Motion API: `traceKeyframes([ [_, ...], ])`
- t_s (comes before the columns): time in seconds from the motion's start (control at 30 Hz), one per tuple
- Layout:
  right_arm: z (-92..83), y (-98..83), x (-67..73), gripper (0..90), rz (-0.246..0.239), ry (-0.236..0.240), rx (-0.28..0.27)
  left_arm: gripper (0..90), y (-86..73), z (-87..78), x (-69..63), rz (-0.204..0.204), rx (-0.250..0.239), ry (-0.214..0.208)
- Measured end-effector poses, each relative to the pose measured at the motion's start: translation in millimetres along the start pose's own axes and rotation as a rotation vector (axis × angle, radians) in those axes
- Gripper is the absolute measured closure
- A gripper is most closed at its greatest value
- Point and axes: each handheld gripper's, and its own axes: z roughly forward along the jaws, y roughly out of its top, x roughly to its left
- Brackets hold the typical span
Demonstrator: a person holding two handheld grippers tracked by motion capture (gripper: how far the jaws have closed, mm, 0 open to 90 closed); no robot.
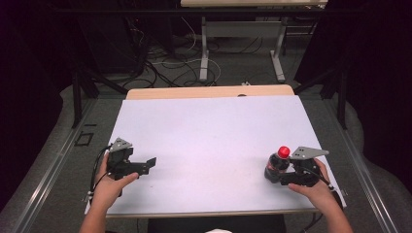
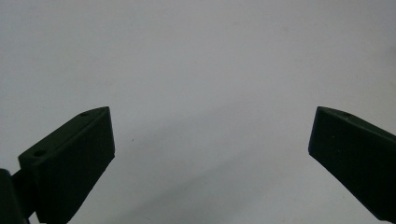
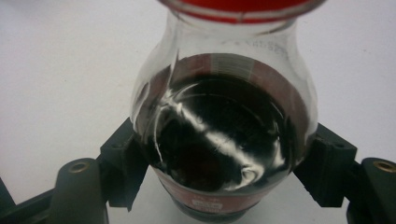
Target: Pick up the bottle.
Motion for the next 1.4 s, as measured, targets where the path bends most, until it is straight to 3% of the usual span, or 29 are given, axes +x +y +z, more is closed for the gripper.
traceKeyframes([
  [0.13,0.3,-0.2,-0.1,27.5,0.003,0.007,0.001,0.5,-0.2,0.1,-0.1,-0.002,0.001,0.002],
  [0.5,-0.4,-0.6,6.2,28.1,0.018,-0.046,-0.005,0.4,-0.7,1.5,-1.2,-0.013,-0.007,0.003],
  [0.63,0.1,-0.8,5.2,28.1,0.030,-0.039,-0.011,0.4,-0.6,1.0,-0.6,-0.012,0.007,-0.003],
  [0.7,-0.7,-0.1,6.4,28.1,0.023,-0.051,-0.002,0.4,-1.1,2.0,-0.3,-0.004,-0.014,0.010],
  [0.77,-1.3,0.6,8.6,28.3,0.025,-0.055,0.007,0.4,-1.1,1.8,-1.4,-0.028,-0.023,0.007],
  [0.83,-0.9,0.2,8.8,28.3,0.012,-0.064,-0.003,0.4,0.0,0.3,-0.9,-0.015,-0.007,-0.005],
  [0.87,-0.7,-0.2,8.9,28.3,0.027,-0.062,-0.010,0.5,-0.3,1.4,-2.6,-0.027,-0.015,-0.005],
  [0.97,-0.8,-0.9,10.0,28.4,0.059,-0.081,-0.020,0.5,-1.1,3.2,-2.6,-0.008,-0.013,0.008],
  [1.23,1.1,4.4,19.2,28.8,0.051,-0.128,-0.017,0.4,-1.5,3.4,-1.6,-0.024,-0.020,0.008],
  [1.37,5.7,9.9,26.4,29.1,0.043,-0.120,-0.020,0.4,-0.9,2.5,-1.6,-0.024,-0.005,-0.001],
  [1.4,7.5,11.9,28.7,29.2,0.039,-0.113,-0.016,0.5,-1.3,3.7,-2.5,-0.027,-0.022,0.006],
])
